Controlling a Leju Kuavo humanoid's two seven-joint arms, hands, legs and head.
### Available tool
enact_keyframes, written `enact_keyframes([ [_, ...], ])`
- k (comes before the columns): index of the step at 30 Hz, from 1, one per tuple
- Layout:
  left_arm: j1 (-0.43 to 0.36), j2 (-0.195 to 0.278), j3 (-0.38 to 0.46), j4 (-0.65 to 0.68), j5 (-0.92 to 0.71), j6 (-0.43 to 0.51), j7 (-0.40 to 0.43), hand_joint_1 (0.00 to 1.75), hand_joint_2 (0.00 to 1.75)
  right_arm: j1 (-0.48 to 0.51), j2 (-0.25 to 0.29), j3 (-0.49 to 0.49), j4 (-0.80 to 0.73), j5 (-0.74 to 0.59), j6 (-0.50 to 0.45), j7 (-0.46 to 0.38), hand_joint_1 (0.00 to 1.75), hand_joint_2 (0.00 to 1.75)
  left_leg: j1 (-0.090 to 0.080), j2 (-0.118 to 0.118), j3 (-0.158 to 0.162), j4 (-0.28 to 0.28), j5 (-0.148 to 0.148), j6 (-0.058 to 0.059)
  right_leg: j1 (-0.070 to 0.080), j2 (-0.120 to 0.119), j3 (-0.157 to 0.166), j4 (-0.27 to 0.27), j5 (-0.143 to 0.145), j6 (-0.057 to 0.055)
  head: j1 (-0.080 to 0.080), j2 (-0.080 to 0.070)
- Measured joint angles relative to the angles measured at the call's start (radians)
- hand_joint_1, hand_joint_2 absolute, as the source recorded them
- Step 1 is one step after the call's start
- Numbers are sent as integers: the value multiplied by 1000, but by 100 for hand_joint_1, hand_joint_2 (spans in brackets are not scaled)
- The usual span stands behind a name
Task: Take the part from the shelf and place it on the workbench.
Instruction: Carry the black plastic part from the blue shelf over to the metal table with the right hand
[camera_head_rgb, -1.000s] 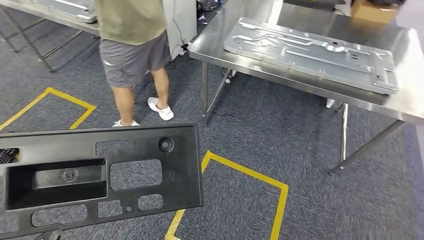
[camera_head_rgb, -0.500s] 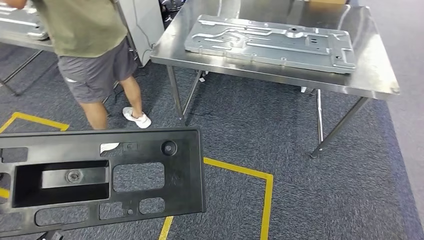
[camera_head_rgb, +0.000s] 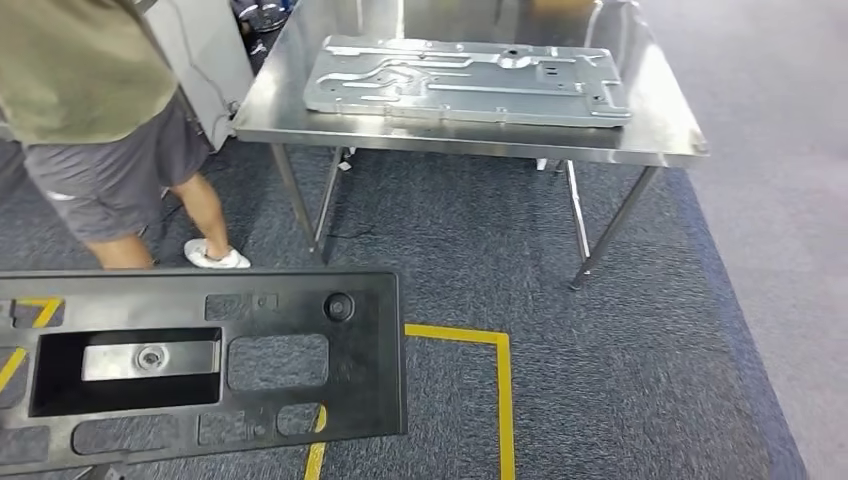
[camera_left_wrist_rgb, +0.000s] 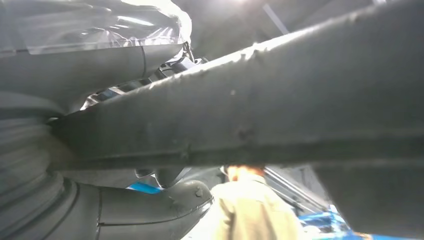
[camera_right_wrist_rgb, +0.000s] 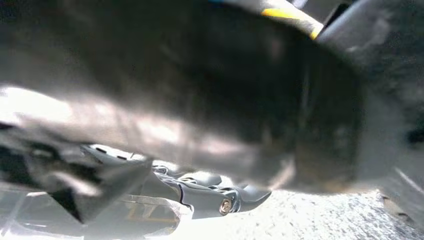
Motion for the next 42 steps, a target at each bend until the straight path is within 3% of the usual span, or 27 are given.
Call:
enact_keyframes([
  [1,0,1,-1,1,2,-2,1,175,175,1,-1,0,0,0,0,0,0,0,1,14,2,1,-3,-2,-3,-3,-8,11,7,4,0,0],
  [2,0,2,-3,2,4,-4,3,175,175,2,-2,0,0,1,0,0,0,0,2,27,5,3,-7,-6,-5,-8,5,-16,32,7,0,0],
  [4,0,5,-6,4,9,-8,6,175,175,6,-4,0,0,4,0,1,0,0,3,49,13,8,-18,-15,-6,-40,74,-144,96,7,0,0],
  [6,-1,11,-9,5,14,-11,9,175,175,10,-5,-1,0,7,0,2,0,0,-1,66,19,14,-30,-28,-4,-67,121,-235,125,-7,0,0],
  [7,-1,14,-11,5,16,-12,9,175,175,11,-5,-1,0,7,0,2,0,0,-3,74,22,15,-35,-34,-2,-68,125,-246,123,-16,0,0],
  [9,-3,20,-14,5,20,-13,9,175,175,11,-5,-1,0,8,0,2,0,0,-1,86,29,14,-40,-45,-1,-46,122,-249,125,-33,0,0],
  [10,-4,23,-16,5,23,-13,9,175,175,10,-5,-1,0,9,0,2,0,0,1,75,30,21,-47,-50,-3,-36,123,-251,127,-39,0,0],
  [12,-7,29,-18,6,31,-12,10,175,175,8,-4,-1,0,10,1,1,0,0,5,26,1,90,-93,-59,-8,-19,125,-255,131,-50,-1,0],
  [13,-8,30,-19,6,36,-11,10,175,175,7,-4,-1,0,11,1,1,0,0,5,0,-29,155,-128,-61,-7,-11,124,-255,131,-53,-1,0],
  [15,-8,32,-21,8,41,-11,11,175,175,4,-4,-1,0,12,1,0,0,0,5,-17,-97,284,-176,-61,-3,11,124,-254,131,-57,-1,0],
  [16,-8,32,-22,9,42,-11,11,175,175,2,-3,-1,0,12,1,0,0,0,4,-18,-115,311,-173,-59,0,23,125,-254,131,-58,-1,0],
  [17,-8,32,-24,10,43,-11,11,175,175,1,-2,-1,0,12,1,0,0,0,3,-19,-115,297,-147,-54,2,33,128,-254,130,-59,-1,0],
  [19,-9,33,-25,11,47,-12,11,175,175,-1,1,-1,0,11,0,-4,0,0,-2,-30,-69,172,-62,-38,6,51,135,-254,129,-60,-1,0],
  [21,-12,35,-26,11,52,-13,12,175,175,-3,4,-2,0,7,0,-9,0,0,-9,-46,-28,59,-14,-20,8,65,135,-252,127,-55,-1,0],
  [23,-13,39,-26,10,54,-14,13,175,175,-3,6,-3,0,5,0,-12,0,0,-15,-51,-21,31,-11,-12,5,72,130,-252,127,-44,-1,0],
  [27,-12,42,-27,11,54,-14,14,175,175,-1,3,-8,-1,-1,0,-20,0,0,-15,-52,-19,19,-4,-25,6,68,135,-259,126,-55,0,0],
  [33,-12,43,-27,11,64,-22,15,175,175,-1,3,-10,-1,-2,-1,-21,0,0,-16,-52,-16,21,-6,-16,4,69,143,-267,129,-46,0,0],
  [42,-27,42,-38,11,112,-55,23,175,175,-1,3,-13,-1,-4,-17,-20,0,0,-17,-52,-16,24,-8,-12,1,69,144,-268,127,-36,0,0],
])
